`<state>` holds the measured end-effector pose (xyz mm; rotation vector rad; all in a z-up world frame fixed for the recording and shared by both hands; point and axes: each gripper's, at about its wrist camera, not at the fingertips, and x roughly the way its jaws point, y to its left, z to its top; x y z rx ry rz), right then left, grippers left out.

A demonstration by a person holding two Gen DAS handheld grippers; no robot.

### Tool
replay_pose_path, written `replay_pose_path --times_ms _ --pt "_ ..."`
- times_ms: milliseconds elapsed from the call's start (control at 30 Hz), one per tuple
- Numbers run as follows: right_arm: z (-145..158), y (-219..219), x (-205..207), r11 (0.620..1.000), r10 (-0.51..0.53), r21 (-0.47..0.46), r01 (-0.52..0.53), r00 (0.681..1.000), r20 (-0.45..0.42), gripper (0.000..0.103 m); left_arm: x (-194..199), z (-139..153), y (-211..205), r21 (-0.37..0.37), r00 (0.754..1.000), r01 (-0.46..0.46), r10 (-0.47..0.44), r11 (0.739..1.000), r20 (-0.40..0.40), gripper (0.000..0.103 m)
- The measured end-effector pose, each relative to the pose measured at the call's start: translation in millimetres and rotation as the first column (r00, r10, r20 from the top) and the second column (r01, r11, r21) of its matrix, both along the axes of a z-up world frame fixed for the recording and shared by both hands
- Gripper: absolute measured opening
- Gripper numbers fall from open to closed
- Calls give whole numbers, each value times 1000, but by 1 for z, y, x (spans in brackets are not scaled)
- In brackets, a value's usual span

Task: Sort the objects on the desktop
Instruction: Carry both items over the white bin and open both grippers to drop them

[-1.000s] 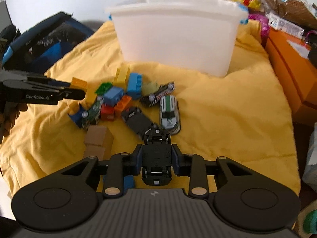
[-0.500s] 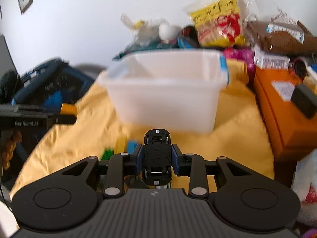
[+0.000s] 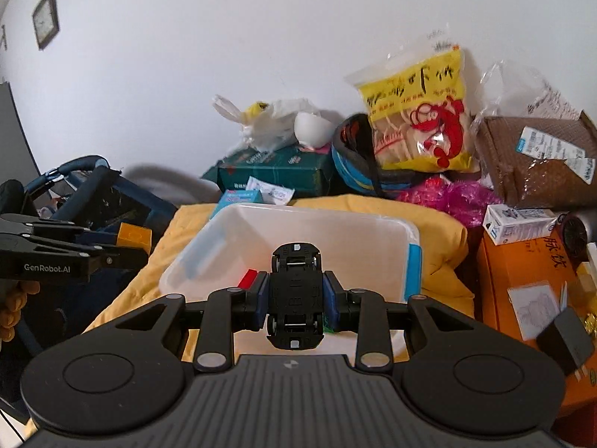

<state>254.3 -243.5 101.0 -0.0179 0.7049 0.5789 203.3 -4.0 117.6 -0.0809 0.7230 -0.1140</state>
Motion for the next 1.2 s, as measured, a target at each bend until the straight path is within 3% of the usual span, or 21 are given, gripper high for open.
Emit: replay_pose_path --times_ms 100,267,667,733,800,833,1033,1200 --pt "-2 2 21 1000 -13 -4 13 997 -75 33 21 1 2 -16 999 -1 1 1000 -39 42" --pt "-10 11 42 997 -15 -76 6 992 -121 33 49 -11 3 -50 992 -9 3 999 -126 42" --pt "-29 21 76 989 -41 -149 12 981 -190 33 89 -31 -3 -15 975 -14 10 1000 -220 42" --pt "-31 22 79 988 -45 -156 15 981 -191 37 94 -30 -4 3 977 -20 20 1000 -214 44" --pt "-33 22 79 988 -44 -156 15 982 -183 54 97 -29 -4 19 978 -32 35 999 -204 65" --pt "-33 21 77 988 -42 -156 15 984 -174 57 96 -29 -3 31 980 -43 48 999 -191 69" --pt "-27 9 45 994 -25 -107 16 996 -81 57 69 -29 5 60 992 -48 54 997 -110 70" --pt "-36 -2 -34 997 47 -62 -47 999 -1 60 -6 -42 7 96 1000 -9 10 995 -12 70"
